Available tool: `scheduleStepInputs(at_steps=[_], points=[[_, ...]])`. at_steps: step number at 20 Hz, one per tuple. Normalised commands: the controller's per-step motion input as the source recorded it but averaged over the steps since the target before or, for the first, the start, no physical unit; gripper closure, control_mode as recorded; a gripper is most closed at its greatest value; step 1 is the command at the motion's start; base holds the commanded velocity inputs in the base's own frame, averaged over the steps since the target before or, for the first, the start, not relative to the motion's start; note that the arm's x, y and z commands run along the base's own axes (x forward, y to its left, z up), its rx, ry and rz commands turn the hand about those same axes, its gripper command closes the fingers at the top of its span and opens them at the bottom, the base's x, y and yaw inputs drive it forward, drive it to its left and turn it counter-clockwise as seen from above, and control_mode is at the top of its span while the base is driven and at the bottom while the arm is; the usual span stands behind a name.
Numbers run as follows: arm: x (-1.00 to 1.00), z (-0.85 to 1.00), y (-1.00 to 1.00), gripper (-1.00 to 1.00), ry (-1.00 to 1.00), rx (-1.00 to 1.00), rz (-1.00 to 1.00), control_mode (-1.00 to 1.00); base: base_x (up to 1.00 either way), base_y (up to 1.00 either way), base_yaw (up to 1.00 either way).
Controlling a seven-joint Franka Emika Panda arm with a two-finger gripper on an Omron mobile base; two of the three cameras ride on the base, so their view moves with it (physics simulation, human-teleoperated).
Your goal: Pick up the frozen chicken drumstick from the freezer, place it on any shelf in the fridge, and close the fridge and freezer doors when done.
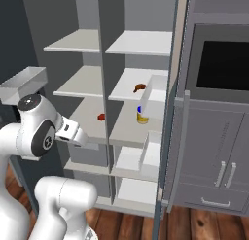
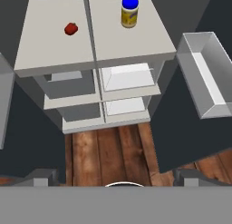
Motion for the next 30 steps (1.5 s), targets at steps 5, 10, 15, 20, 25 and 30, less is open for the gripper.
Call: scheduleStepInputs(at_steps=[5,10,15,20,25,30], points=[[0.00,0.00,0.00,-1.00,0.00,0.00,0.00,1.00,-0.22,0.00,0.00],[0.00,0.00,0.00,-1.00,0.00,0.00,0.00,1.00,-0.29,0.00,0.00],[0.00,0.00,0.00,-1.00,0.00,0.00,0.00,1.00,-0.18,0.00,0.00],[0.00,0.00,0.00,-1.00,0.00,0.00,0.00,1.00,-0.19,0.00,0.00],[0.00,0.00,0.00,-1.00,0.00,0.00,0.00,1.00,-0.18,0.00,0.00],[0.00,0.00,0.00,-1.00,0.00,0.00,0.00,1.00,-0.26,0.00,0.00]])
